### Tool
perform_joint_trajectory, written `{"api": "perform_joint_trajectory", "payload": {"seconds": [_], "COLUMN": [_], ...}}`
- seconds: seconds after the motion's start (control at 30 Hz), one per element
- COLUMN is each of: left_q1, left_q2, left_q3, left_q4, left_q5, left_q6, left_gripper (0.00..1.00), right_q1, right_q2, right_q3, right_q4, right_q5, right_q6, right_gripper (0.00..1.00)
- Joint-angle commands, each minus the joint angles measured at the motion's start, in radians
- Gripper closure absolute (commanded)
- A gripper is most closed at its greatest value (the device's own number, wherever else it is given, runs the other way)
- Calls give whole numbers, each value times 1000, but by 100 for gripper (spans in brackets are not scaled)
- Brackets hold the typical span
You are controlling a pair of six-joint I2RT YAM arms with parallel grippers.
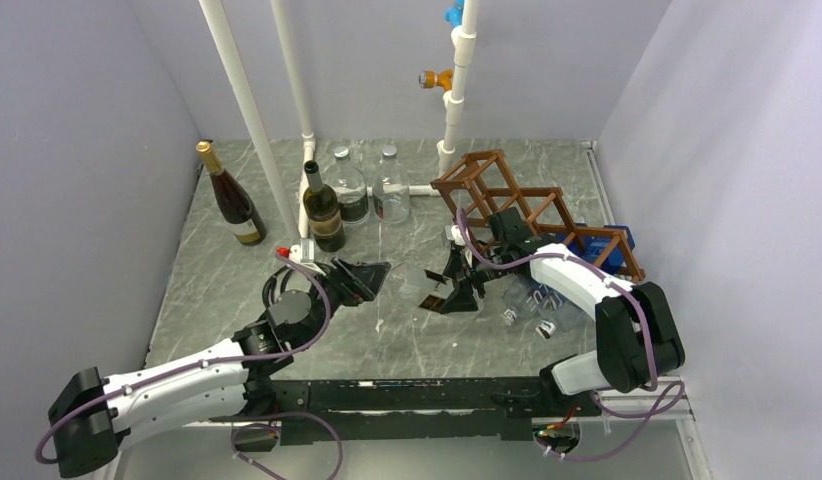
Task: Take the wine bottle off the wine rack
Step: Pick up the wine bottle from the wine rack.
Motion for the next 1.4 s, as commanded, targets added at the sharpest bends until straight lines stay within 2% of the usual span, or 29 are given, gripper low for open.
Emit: {"api": "perform_joint_trajectory", "payload": {"seconds": [0.0, 0.43, 1.07, 1.17, 1.23, 1.3, 1.37], "left_q1": [1, 2, 2, 2, 2, 2, 2], "left_q2": [49, 142, 195, 201, 201, 193, 180], "left_q3": [-1, 1, 24, 20, 16, 16, 12], "left_q4": [161, 215, 216, 244, 266, 268, 267], "left_q5": [-26, 22, 52, 63, 71, 70, 65], "left_q6": [-38, -100, -85, -61, -33, -15, -3], "left_gripper": [14, 33, 50, 75, 99, 100, 100], "right_q1": [-4, -4, -4, -4, -5, -5, -4], "right_q2": [-33, -23, -15, -9, -3, 0, 1], "right_q3": [21, 19, 18, 23, 28, 32, 35], "right_q4": [63, 73, 76, 51, 29, 4, -28], "right_q5": [-143, -136, -128, -128, -126, -121, -116], "right_q6": [9, 22, 24, 0, -27, -56, -93], "right_gripper": [100, 100, 100, 99, 97, 83, 64]}}
